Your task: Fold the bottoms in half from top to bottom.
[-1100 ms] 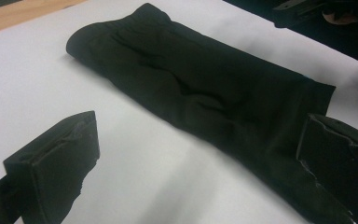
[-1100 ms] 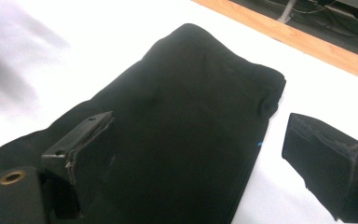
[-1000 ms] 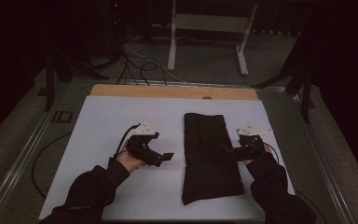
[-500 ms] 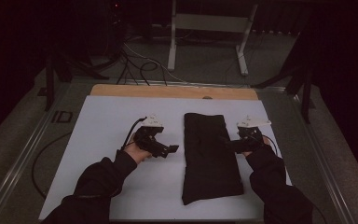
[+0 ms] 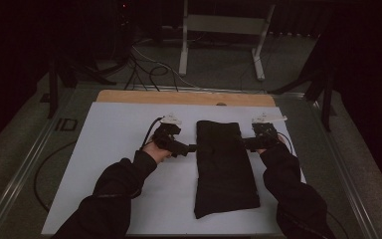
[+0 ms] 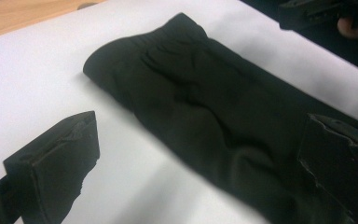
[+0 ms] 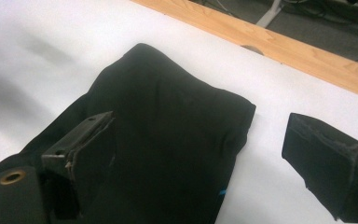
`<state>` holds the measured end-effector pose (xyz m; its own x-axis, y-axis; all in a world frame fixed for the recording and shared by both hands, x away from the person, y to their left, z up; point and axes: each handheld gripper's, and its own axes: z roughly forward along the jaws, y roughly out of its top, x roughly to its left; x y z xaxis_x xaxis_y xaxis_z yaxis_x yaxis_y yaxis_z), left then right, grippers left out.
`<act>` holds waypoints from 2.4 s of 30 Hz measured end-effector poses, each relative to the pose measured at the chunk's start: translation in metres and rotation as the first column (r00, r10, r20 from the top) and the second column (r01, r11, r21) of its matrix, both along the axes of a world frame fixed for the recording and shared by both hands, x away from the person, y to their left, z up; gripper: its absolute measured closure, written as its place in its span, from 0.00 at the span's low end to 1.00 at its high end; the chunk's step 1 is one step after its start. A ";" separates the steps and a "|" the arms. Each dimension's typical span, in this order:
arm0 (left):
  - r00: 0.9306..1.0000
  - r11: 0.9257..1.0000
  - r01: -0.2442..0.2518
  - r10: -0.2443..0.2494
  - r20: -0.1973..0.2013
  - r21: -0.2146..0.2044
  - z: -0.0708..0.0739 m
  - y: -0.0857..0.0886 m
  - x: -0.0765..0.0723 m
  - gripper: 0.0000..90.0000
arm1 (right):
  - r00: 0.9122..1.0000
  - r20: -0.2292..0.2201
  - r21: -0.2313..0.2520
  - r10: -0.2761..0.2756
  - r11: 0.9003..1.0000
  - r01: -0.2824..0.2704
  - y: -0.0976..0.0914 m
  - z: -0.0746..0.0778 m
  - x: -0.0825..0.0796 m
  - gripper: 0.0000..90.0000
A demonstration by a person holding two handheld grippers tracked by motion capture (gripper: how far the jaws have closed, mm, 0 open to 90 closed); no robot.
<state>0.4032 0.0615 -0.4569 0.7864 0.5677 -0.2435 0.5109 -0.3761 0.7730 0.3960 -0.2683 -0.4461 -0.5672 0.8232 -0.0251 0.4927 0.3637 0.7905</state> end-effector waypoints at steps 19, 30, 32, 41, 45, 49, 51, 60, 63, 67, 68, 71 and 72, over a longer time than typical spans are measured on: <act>0.994 0.993 -0.105 0.107 -0.035 0.048 -0.036 -0.035 0.036 0.00 | 0.991 -0.088 0.038 -0.101 0.994 0.105 -0.008 -0.024 0.035 0.11; 0.973 0.985 -0.167 0.171 -0.152 0.043 -0.051 -0.045 0.055 0.00 | 0.978 -0.175 0.028 -0.112 0.992 0.119 -0.003 -0.047 0.056 0.11; 0.962 0.980 -0.195 0.197 -0.188 0.027 -0.055 -0.044 0.059 0.07 | 0.974 -0.199 0.031 -0.111 0.992 0.120 -0.003 -0.053 0.058 0.12; 0.970 0.984 -0.167 0.176 -0.166 0.065 -0.065 -0.051 0.060 0.27 | 0.963 -0.229 -0.015 -0.140 0.990 0.140 -0.005 -0.070 0.063 0.21; 0.976 0.984 -0.151 0.163 -0.142 0.096 -0.065 -0.053 0.059 0.40 | 0.965 -0.223 0.007 -0.137 0.990 0.142 -0.005 -0.075 0.065 0.27; 0.975 0.984 -0.154 0.166 -0.149 0.088 -0.065 -0.053 0.060 0.52 | 0.966 -0.239 0.046 -0.099 0.993 0.113 -0.002 -0.074 0.066 0.38; 0.974 0.983 -0.159 0.171 -0.150 0.091 -0.065 -0.052 0.061 0.58 | 0.966 -0.248 0.057 -0.073 0.994 0.090 0.001 -0.074 0.067 0.42; 0.976 0.985 -0.139 0.153 -0.153 0.097 -0.066 -0.053 0.060 0.77 | 0.975 -0.219 -0.017 -0.024 1.000 0.021 0.012 -0.071 0.063 0.71; 0.978 0.986 -0.137 0.151 -0.147 0.100 -0.066 -0.056 0.058 0.85 | 0.976 -0.218 -0.017 -0.007 1.000 0.003 0.015 -0.072 0.062 0.82; 0.978 0.986 -0.135 0.148 -0.144 0.098 -0.064 -0.057 0.056 0.93 | 0.979 -0.203 -0.033 -0.007 0.999 0.000 0.018 -0.070 0.061 0.92; 0.978 0.986 -0.139 0.151 -0.144 0.091 -0.064 -0.056 0.056 0.94 | 0.980 -0.199 -0.036 -0.008 0.999 0.001 0.018 -0.069 0.060 0.93; 0.978 0.987 -0.137 0.149 -0.143 0.088 -0.062 -0.055 0.057 0.95 | 0.981 -0.193 -0.031 -0.015 0.999 0.009 0.018 -0.067 0.060 0.94; 0.979 0.987 -0.136 0.147 -0.141 0.085 -0.061 -0.054 0.057 0.95 | 0.982 -0.190 -0.018 -0.020 1.000 0.016 0.017 -0.066 0.060 0.94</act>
<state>0.4601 0.0070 -0.5182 0.6559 0.6916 -0.3026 0.6685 -0.3458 0.6585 0.4563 -0.2512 -0.5121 -0.5480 0.8337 0.0682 0.6402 0.3656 0.6757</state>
